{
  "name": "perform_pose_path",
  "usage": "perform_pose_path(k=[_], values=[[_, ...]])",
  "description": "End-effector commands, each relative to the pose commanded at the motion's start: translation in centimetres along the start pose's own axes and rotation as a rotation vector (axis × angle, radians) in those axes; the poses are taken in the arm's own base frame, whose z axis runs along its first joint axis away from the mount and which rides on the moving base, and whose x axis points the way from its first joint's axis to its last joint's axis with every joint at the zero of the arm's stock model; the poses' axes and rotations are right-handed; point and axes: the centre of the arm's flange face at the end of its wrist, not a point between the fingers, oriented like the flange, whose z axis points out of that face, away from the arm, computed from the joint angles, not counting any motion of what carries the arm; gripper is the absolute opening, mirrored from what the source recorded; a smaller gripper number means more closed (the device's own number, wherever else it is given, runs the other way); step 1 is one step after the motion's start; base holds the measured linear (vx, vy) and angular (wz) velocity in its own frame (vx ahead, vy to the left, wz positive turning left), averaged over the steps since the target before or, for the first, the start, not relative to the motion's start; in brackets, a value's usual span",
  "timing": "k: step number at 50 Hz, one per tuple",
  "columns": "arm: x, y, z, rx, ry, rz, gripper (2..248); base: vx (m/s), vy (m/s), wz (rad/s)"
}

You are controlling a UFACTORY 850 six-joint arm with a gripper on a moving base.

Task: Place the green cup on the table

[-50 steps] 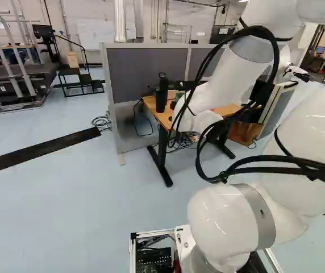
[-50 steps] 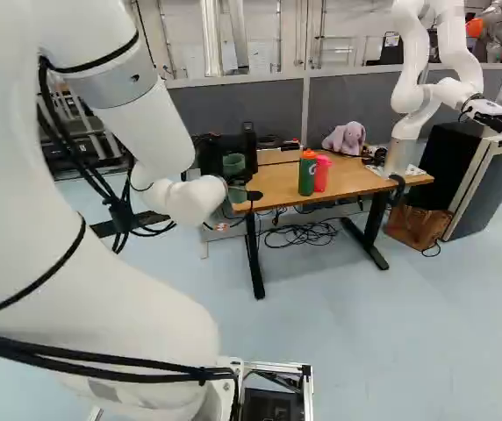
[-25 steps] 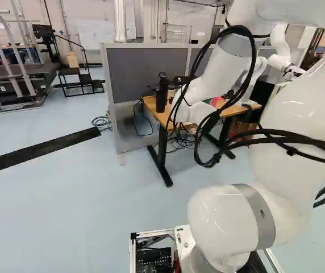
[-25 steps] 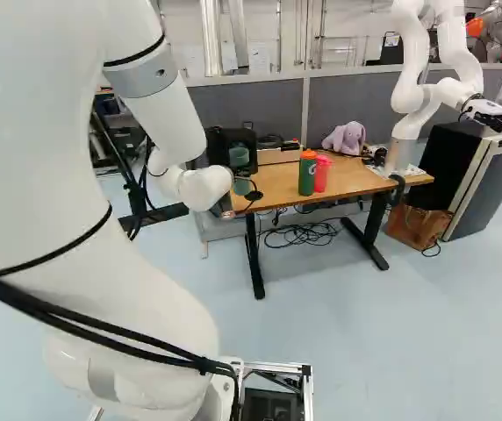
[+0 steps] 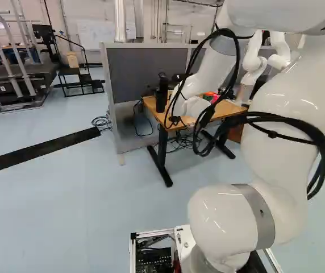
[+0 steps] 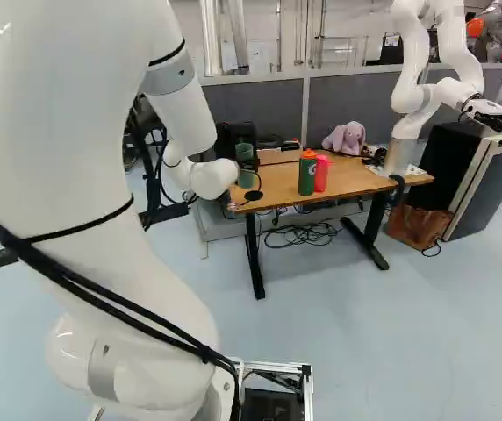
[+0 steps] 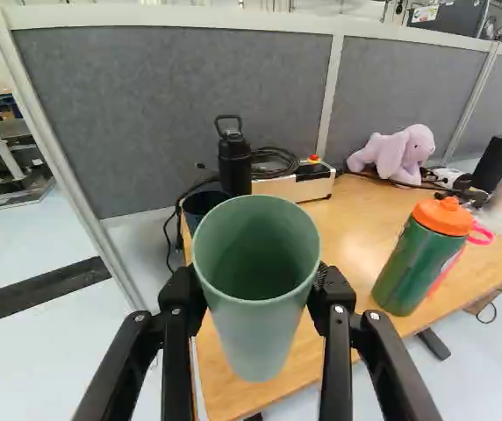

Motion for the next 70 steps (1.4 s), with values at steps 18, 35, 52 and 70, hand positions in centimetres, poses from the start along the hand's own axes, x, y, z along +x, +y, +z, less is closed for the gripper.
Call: perform_pose_path(k=[18, 35, 52, 70], values=[[0.6, 0.4, 3.7, -0.009, 0.010, 0.002, 128, 0.000, 0.000, 0.000], [-0.5, 0.9, 7.7, -0.016, -0.006, 0.004, 128, 0.000, 0.000, 0.000], [-1.9, 1.4, 11.7, -0.023, -0.020, 0.005, 128, 0.000, 0.000, 0.000], [-3.7, 1.9, 16.0, -0.029, -0.027, 0.007, 128, 0.000, 0.000, 0.000]])
